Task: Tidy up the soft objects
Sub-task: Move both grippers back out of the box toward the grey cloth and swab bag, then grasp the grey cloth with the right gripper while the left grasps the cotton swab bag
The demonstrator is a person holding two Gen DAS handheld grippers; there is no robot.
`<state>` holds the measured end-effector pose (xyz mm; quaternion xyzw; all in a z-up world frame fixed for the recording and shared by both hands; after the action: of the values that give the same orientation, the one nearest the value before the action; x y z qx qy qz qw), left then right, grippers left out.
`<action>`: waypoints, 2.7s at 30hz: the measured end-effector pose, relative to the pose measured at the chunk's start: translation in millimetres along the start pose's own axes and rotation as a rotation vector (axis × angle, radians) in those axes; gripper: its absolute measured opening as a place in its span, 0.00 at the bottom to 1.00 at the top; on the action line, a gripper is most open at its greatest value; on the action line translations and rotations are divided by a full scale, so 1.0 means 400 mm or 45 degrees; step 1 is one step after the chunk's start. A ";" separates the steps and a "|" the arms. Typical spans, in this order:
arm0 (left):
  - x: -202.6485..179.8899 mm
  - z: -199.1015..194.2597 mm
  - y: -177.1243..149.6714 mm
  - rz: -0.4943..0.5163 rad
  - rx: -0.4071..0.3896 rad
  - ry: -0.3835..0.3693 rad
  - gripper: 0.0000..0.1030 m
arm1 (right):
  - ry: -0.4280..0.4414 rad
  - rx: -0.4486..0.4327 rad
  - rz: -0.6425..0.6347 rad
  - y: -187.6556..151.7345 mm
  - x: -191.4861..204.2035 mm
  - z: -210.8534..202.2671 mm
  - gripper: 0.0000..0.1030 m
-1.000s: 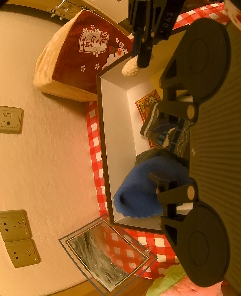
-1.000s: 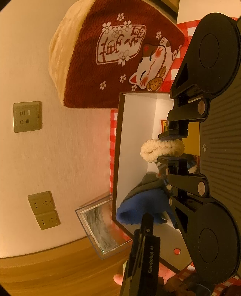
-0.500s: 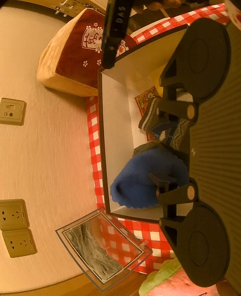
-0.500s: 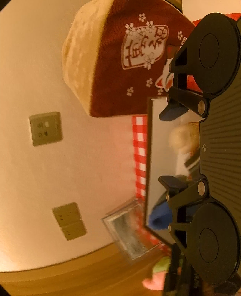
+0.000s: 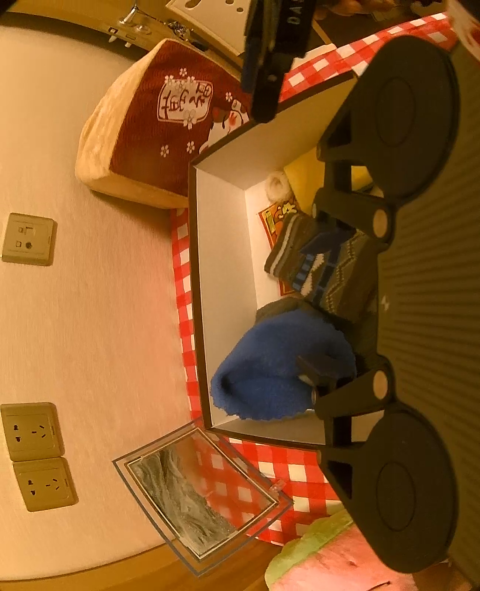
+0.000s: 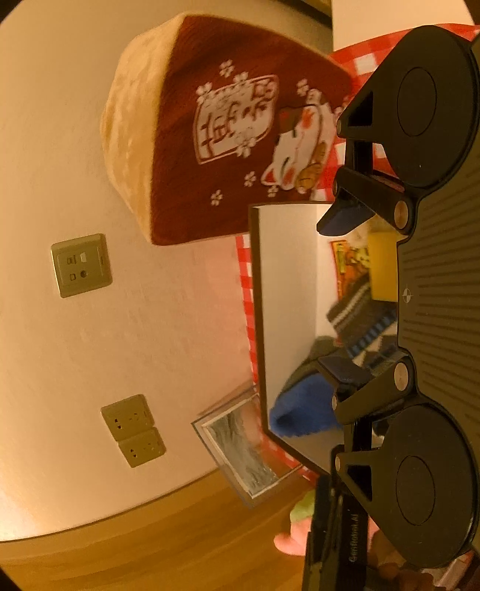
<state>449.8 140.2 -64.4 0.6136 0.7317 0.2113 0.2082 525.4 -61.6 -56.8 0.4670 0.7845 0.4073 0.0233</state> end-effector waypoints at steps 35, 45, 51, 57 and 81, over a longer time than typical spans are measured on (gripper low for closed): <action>-0.052 -0.193 -0.358 -0.055 0.147 -0.034 0.56 | 0.038 0.149 -0.007 -0.309 0.150 -0.226 0.70; -0.070 -0.229 -0.444 -0.062 0.192 -0.034 0.56 | 0.050 0.197 -0.014 -0.401 0.196 -0.261 0.70; -0.074 -0.232 -0.496 -0.063 0.229 -0.023 0.56 | 0.030 0.227 -0.091 -0.453 0.227 -0.265 0.70; -0.068 -0.224 -0.571 -0.085 0.286 -0.008 0.56 | -0.010 0.260 -0.216 -0.515 0.260 -0.245 0.70; -0.015 -0.163 -0.702 -0.146 0.420 0.024 0.56 | -0.044 0.483 -0.485 -0.691 0.336 -0.080 0.70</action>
<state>186.5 86.4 -169.1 0.5946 0.7923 0.0819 0.1098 239.0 -44.3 -172.0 0.3138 0.9201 0.2330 0.0251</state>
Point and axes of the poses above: each gripper's, at about its wrist camera, not at the fingertips, and z roughly the way its jaws point, x to its left, y to its top, the point moved 6 cm from there along z, roughly the way its jaws point, and after that the axes turned 7 degrees about x, right-handed, at the moved point
